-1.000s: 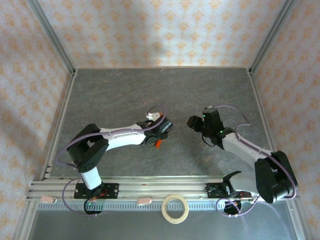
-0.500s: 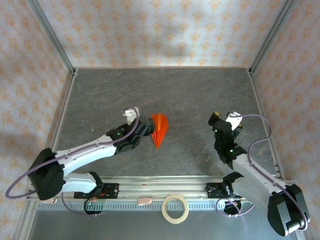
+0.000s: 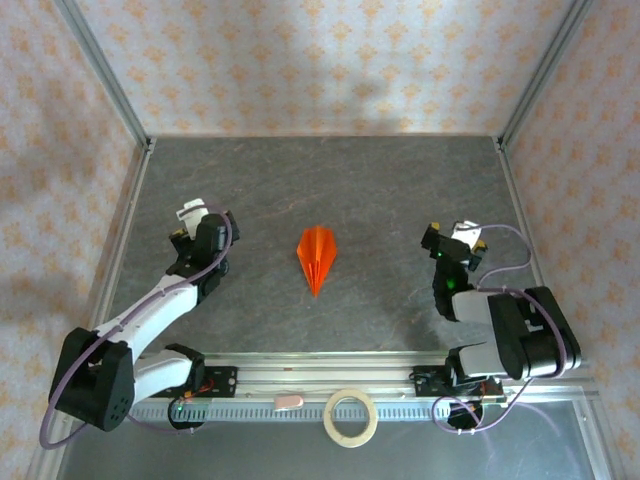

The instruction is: Fold a paper plane with a square sheet of paper (pick it up from the middle)

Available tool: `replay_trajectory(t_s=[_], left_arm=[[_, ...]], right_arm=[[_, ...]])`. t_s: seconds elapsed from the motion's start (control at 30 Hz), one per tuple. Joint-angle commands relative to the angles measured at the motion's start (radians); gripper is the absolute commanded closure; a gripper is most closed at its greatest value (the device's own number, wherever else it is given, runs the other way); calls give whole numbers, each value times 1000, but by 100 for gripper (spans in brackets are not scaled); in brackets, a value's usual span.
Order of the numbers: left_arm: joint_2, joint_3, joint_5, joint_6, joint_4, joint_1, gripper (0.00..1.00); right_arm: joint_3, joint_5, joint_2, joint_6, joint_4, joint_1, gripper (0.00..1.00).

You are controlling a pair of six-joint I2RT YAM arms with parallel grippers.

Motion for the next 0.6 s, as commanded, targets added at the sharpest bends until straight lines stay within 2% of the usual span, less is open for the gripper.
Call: replay_trajectory(t_s=[0.0, 0.03, 0.07, 0.1, 0.17, 0.2, 0.23, 0.3, 0.37, 0.43, 0.5, 0.57], left_arm=[[-17, -76, -25, 196, 253, 60, 1], [-14, -100, -22, 213, 304, 78, 1], [-6, -122, -17, 223, 354, 96, 1], [5, -140, -7, 230, 397, 110, 1], [36, -180, 38, 249, 506, 137, 1], [55, -191, 62, 264, 554, 146, 1], [79, -197, 88, 276, 593, 152, 1], [125, -191, 132, 293, 639, 160, 1], [182, -200, 171, 306, 735, 168, 1], [238, -211, 226, 338, 832, 169, 1], [298, -223, 240, 363, 919, 172, 1], [354, -245, 277, 362, 996, 183, 1]], right_arm=[[-4, -153, 48, -100, 254, -10, 0], [-27, -146, 74, -96, 335, -12, 0], [-29, -120, 69, -75, 313, -21, 0], [-39, -155, 71, -58, 326, -45, 0], [-77, -215, 178, -52, 534, -71, 0], [-64, -212, 175, -50, 504, -71, 0], [-10, -204, 130, -41, 306, -73, 0], [-20, -170, 173, -1, 412, -95, 0], [3, -157, 140, 5, 301, -96, 0], [-19, -158, 161, 1, 387, -96, 0], [-8, -158, 145, 2, 334, -96, 0], [-13, -158, 153, 3, 360, -96, 0]])
